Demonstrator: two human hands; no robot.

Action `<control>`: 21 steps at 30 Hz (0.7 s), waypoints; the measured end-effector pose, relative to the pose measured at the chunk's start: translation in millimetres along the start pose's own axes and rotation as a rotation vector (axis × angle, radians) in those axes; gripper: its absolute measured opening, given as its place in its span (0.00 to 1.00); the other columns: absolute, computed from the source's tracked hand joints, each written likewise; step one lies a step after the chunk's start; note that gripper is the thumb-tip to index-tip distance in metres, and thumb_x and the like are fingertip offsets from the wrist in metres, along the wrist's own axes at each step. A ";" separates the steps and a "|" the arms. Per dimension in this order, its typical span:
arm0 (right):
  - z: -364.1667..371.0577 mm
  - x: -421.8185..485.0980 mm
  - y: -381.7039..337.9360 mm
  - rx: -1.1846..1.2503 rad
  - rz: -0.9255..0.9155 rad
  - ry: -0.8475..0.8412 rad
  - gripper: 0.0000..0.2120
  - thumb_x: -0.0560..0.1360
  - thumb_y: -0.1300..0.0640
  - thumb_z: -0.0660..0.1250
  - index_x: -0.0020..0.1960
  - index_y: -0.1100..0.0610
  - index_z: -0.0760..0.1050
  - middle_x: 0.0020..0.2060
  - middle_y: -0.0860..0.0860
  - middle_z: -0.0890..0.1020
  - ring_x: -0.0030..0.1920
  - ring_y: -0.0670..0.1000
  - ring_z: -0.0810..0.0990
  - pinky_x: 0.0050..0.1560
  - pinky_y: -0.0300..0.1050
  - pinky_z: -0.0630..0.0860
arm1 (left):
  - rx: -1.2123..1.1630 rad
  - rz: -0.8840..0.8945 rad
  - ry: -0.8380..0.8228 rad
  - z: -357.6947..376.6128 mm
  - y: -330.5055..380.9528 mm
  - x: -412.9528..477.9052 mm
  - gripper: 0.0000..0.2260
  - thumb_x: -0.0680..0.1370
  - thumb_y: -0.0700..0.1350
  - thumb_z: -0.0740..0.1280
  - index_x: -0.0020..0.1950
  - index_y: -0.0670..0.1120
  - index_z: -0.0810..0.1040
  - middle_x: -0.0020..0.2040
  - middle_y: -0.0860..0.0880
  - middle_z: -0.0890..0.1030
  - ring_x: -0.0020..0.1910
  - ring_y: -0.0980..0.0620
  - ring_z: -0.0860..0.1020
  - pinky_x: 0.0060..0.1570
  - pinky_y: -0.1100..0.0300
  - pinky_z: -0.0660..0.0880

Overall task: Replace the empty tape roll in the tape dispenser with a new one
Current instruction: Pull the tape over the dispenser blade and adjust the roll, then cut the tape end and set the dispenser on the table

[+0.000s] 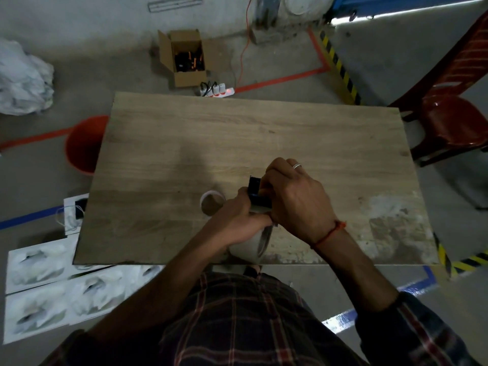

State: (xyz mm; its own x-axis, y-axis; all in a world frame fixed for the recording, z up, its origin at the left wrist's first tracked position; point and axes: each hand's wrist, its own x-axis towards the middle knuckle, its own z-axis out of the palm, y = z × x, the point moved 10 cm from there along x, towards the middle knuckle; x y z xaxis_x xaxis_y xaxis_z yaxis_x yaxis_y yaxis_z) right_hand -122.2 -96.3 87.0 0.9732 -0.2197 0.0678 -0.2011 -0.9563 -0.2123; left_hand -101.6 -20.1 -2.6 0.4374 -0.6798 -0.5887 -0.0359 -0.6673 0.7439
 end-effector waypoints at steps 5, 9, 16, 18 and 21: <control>13.0 6.1 0.0 0.046 0.039 -0.063 0.05 0.70 0.58 0.67 0.39 0.60 0.76 0.45 0.55 0.77 0.46 0.60 0.77 0.29 0.44 0.64 | 0.106 0.018 -0.075 -1.6 -6.0 5.3 0.28 0.72 0.52 0.76 0.66 0.47 0.67 0.54 0.52 0.79 0.49 0.55 0.79 0.48 0.58 0.76; 10.1 8.5 -9.9 -0.029 0.008 -0.042 0.11 0.68 0.53 0.59 0.36 0.59 0.76 0.40 0.54 0.77 0.42 0.58 0.77 0.36 0.48 0.70 | 0.153 0.071 -0.050 -0.7 1.3 5.1 0.23 0.74 0.49 0.73 0.64 0.46 0.68 0.43 0.57 0.75 0.40 0.57 0.76 0.40 0.58 0.73; 17.3 -7.3 -17.8 -0.141 -0.069 -0.007 0.13 0.70 0.53 0.57 0.38 0.60 0.77 0.37 0.56 0.79 0.42 0.59 0.77 0.45 0.49 0.63 | 0.440 0.094 -0.067 13.6 6.2 2.3 0.15 0.67 0.58 0.63 0.48 0.52 0.71 0.51 0.48 0.77 0.42 0.48 0.78 0.46 0.50 0.77; 17.0 -11.8 -20.8 -0.186 -0.092 0.035 0.09 0.72 0.56 0.61 0.38 0.60 0.76 0.36 0.56 0.79 0.42 0.59 0.76 0.46 0.49 0.63 | 0.481 0.102 -0.058 16.0 2.9 2.4 0.20 0.63 0.60 0.60 0.50 0.51 0.73 0.52 0.50 0.77 0.44 0.49 0.78 0.48 0.49 0.78; 5.0 -15.4 -24.8 -0.194 -0.119 0.138 0.05 0.74 0.59 0.67 0.40 0.59 0.77 0.37 0.56 0.79 0.43 0.59 0.77 0.46 0.50 0.65 | 0.475 0.100 0.025 10.5 -0.9 5.4 0.18 0.66 0.60 0.64 0.52 0.52 0.72 0.49 0.54 0.78 0.44 0.52 0.77 0.44 0.55 0.75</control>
State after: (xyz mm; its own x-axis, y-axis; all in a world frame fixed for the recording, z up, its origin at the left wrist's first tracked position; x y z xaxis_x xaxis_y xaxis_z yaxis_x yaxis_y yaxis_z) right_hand -131.7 -68.2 86.4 0.9696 -0.1148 0.2161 -0.1166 -0.9932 -0.0045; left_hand -108.7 -26.4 -9.7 0.4320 -0.7439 -0.5099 -0.4827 -0.6683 0.5661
